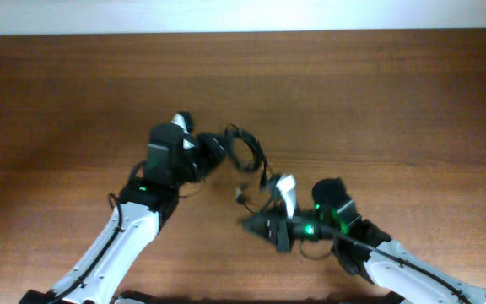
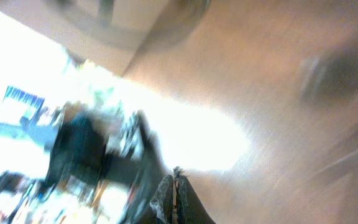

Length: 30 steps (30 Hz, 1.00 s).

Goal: Untangle cables

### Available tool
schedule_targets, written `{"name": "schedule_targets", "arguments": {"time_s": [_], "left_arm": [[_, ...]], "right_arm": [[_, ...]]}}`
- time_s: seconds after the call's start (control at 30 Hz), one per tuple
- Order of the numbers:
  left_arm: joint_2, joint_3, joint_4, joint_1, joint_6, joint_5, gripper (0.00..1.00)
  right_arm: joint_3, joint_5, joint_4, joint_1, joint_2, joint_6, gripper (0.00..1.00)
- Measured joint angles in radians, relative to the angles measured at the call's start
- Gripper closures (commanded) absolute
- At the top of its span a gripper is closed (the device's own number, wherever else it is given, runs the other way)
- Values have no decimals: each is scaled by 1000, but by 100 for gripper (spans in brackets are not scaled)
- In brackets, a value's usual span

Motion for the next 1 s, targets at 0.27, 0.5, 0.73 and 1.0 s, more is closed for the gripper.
{"name": "schedule_targets", "arguments": {"time_s": [0.27, 0.5, 0.73, 1.0], "left_arm": [[1, 11, -91, 30, 63, -95, 7], [1, 11, -100, 29, 188, -291, 16], [20, 14, -89, 23, 261, -402, 1], [32, 17, -257, 22, 262, -406, 1]], "right_arm": [[-9, 128, -146, 10, -2, -46, 55], [15, 291, -255, -157, -2, 84, 13], [299, 551, -670, -286, -2, 46, 7], [640, 707, -617, -285, 405, -351, 12]]}}
